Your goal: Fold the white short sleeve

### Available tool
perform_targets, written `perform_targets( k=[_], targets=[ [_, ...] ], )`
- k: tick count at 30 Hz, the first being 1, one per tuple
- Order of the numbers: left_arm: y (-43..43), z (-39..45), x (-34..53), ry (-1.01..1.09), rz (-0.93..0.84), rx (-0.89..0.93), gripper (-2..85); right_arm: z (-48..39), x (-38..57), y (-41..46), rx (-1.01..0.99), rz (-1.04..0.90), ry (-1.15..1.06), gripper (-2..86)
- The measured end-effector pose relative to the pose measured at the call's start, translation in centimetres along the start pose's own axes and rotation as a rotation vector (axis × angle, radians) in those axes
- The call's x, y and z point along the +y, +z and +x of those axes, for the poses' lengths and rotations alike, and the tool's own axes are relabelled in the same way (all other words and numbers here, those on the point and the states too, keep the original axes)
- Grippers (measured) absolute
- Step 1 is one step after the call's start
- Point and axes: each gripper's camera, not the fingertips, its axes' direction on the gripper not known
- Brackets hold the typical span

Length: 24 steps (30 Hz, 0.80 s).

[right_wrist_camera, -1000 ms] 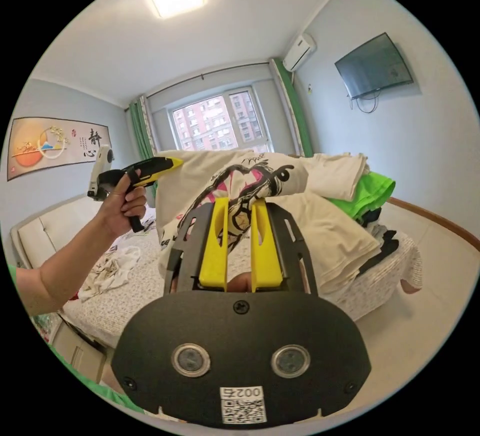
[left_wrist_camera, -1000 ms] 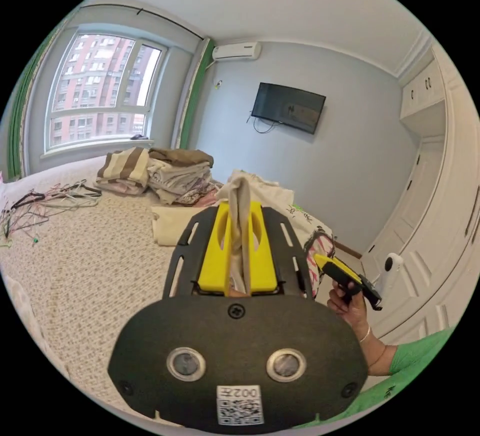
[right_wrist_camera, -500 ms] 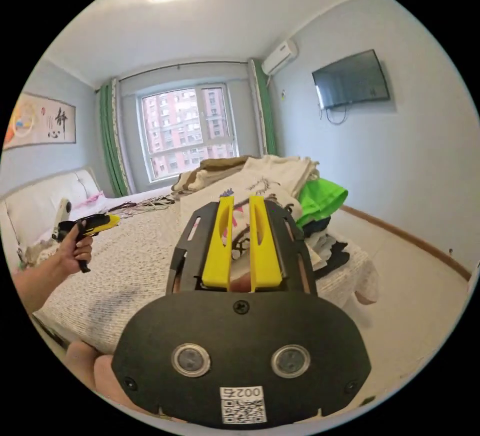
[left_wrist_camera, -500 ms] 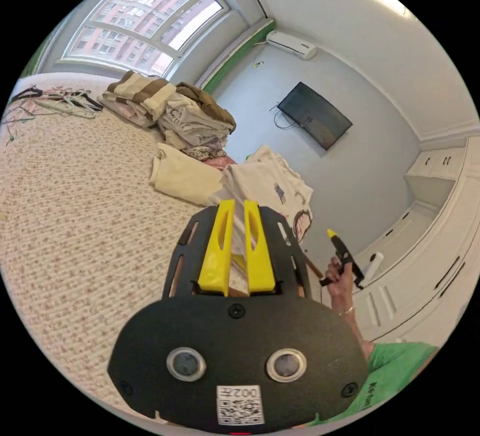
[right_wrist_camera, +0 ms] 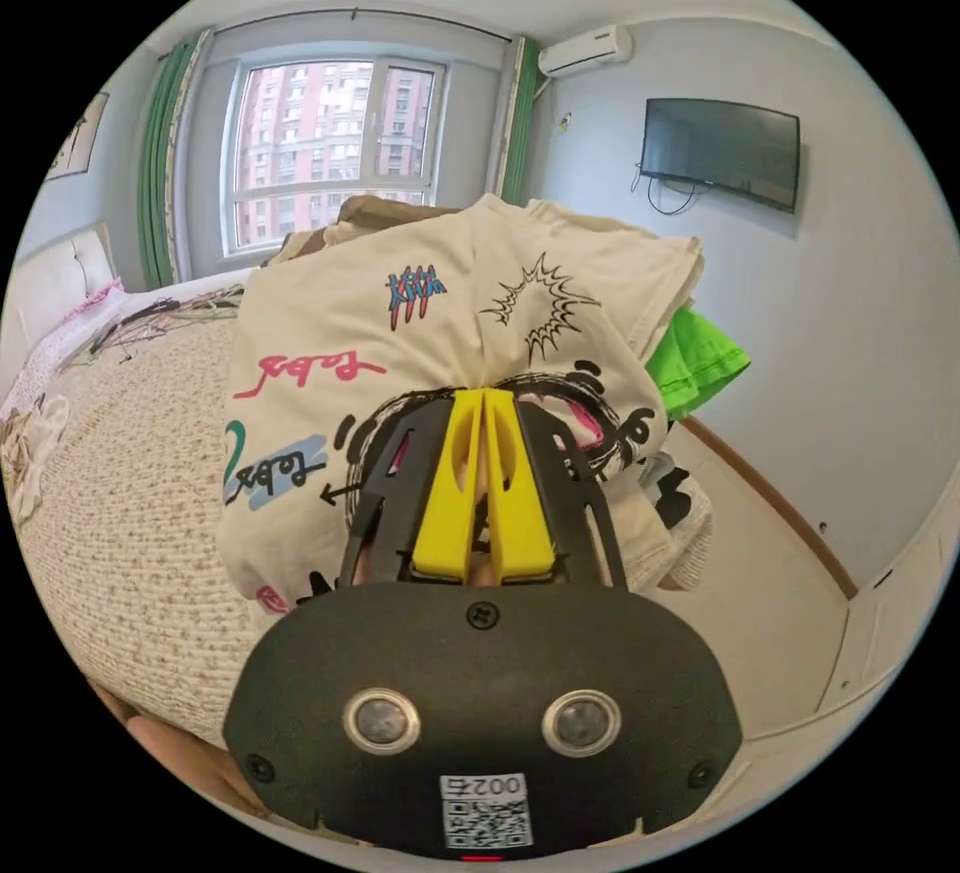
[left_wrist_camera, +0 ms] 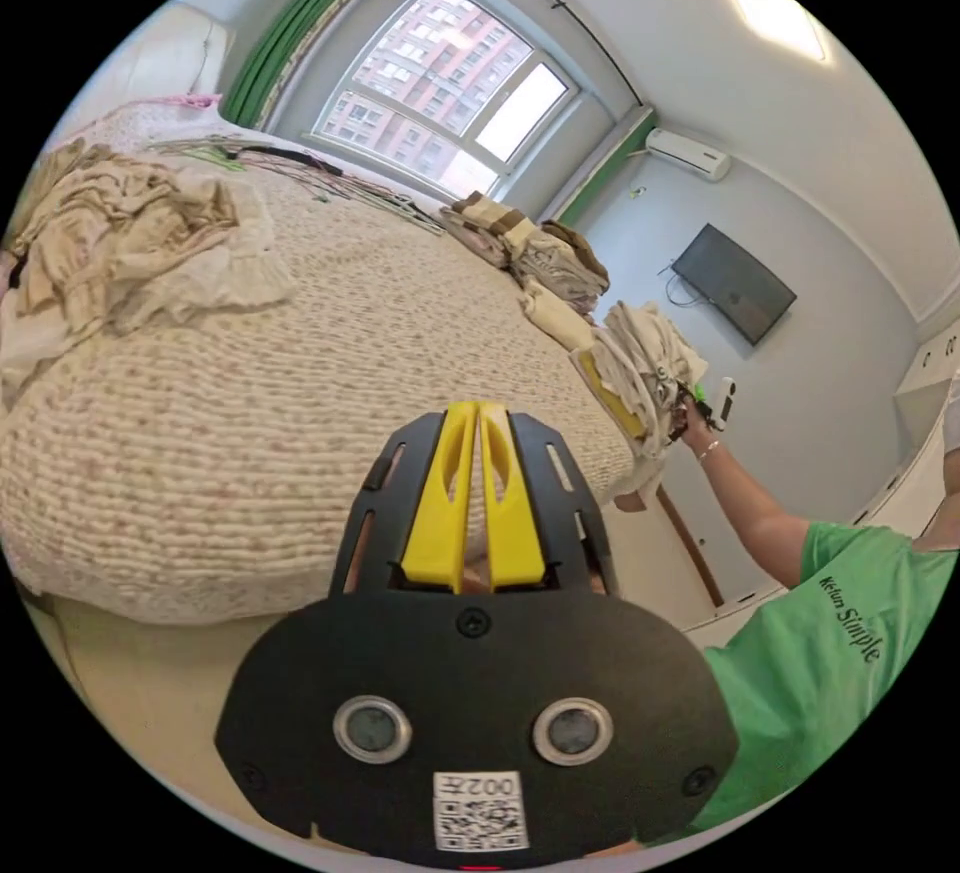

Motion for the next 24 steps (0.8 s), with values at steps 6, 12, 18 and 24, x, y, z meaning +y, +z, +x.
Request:
perform_targets(
  k=[6,12,18,24],
  targets=[
    [-6.5,-1.3,0.3,0.010,0.179,-0.177,-0.8,-6.3,-1.5,-9.3,-0.008,0.213,-0.070,0.1],
    [-6.5,-1.2,0.7,0.061,0.297,-0.350,3.9,-18.8,1.8,-19.1,-0.370,0.380,-0.100,7.6],
    [-2.1,-2.7,0.3,0.111,0.223,-0.519,7.2,-32.7,7.2,-20.9,-0.519,0.257,-0.251,5.4],
    [2.5,-4.8,-3.1,0.067,0.178,-0.474,5.7,-40.4,6.6,-16.7,-0.438,0.160,-0.365,-0.5]
  ],
)
